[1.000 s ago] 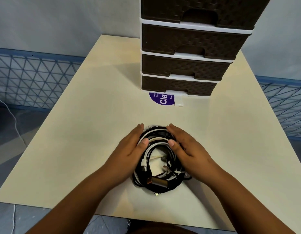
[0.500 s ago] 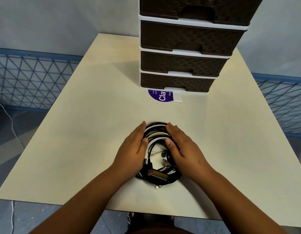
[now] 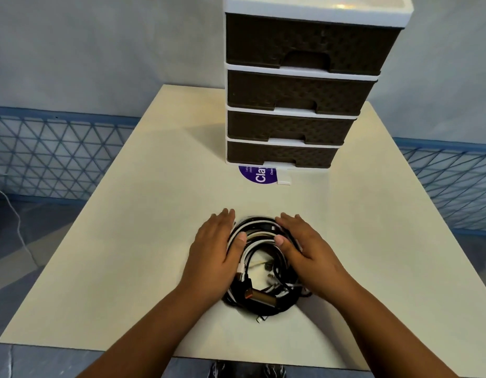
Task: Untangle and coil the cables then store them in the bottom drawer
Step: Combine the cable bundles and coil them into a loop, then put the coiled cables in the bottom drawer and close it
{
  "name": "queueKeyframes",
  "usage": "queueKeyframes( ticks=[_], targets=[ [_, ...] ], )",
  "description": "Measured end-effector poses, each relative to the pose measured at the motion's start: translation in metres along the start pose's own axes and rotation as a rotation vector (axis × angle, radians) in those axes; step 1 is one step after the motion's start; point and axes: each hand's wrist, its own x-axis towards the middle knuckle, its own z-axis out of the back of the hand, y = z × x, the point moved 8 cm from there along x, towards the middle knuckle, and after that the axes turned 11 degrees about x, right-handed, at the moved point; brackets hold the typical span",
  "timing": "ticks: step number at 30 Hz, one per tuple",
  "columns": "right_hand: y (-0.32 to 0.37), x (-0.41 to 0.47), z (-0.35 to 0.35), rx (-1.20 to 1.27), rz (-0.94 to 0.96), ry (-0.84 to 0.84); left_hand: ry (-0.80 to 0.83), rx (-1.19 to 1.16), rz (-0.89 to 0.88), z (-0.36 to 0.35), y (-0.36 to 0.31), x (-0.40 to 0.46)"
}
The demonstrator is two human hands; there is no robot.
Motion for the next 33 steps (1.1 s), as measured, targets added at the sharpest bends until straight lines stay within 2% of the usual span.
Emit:
queueKeyframes(
  ticks=[4, 7, 11, 14, 19, 22, 26, 33],
  targets=[
    [-0.002, 0.013, 0.034, 0.460, -0.209, -0.183, -0.161, 0.063, -0.010, 0.053, -0.007, 0.027],
    [-0.008, 0.040, 0.049, 0.782, -0.317, -0.277, -0.318, 0.126, -0.089, 0.108, -0.044, 0.069],
    [-0.017, 0.091, 0.040, 1.214, -0.481, -0.280, -0.551, 0.286, -0.295, 0.172, -0.128, 0.128],
    [-0.020, 0.123, 0.026, 1.496, -0.583, -0.302, -0.584, 0.464, -0.378, 0.190, -0.178, 0.170],
    [-0.028, 0.156, 0.017, 1.748, -0.642, -0.419, -0.496, 0.601, -0.376, 0.180, -0.197, 0.220],
    [-0.033, 0.166, 0.018, 1.820, -0.631, -0.464, -0.545, 0.588, -0.392, 0.178, -0.197, 0.225],
    [-0.039, 0.170, 0.019, 1.861, -0.634, -0.488, -0.607, 0.534, -0.382, 0.181, -0.197, 0.227],
    [-0.046, 0.157, 0.012, 1.848, -0.625, -0.418, -0.675, 0.491, -0.373, 0.182, -0.197, 0.228]
  ],
)
